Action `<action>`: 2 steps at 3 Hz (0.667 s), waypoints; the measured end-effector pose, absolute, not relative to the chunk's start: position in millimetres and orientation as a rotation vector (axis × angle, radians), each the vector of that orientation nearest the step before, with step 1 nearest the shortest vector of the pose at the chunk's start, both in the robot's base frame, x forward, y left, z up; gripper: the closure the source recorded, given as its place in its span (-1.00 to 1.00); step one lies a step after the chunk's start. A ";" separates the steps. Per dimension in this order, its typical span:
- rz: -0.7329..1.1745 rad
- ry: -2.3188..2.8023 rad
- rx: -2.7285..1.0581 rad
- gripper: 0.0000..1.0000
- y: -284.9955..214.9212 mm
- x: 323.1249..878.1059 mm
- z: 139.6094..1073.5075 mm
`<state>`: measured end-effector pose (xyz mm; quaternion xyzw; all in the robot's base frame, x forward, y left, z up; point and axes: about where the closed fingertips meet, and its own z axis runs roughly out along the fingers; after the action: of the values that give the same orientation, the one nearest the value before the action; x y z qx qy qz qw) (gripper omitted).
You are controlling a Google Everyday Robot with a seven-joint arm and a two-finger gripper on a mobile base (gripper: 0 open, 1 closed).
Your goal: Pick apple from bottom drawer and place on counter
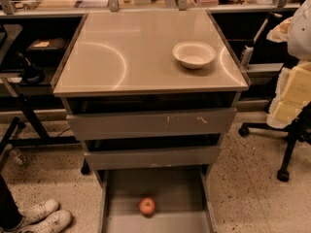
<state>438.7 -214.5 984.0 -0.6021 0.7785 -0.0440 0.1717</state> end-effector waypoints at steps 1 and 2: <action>-0.125 2.210 -1.709 -1.00 -214.5 438.7 984.0; -0.077 2.246 -1.701 -1.00 -210.0 432.3 949.2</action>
Offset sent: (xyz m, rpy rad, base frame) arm -0.0311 0.0219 -0.1724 0.0819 0.2111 -0.0706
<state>432.3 -210.0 949.2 -0.5957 0.7864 -0.0269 0.1609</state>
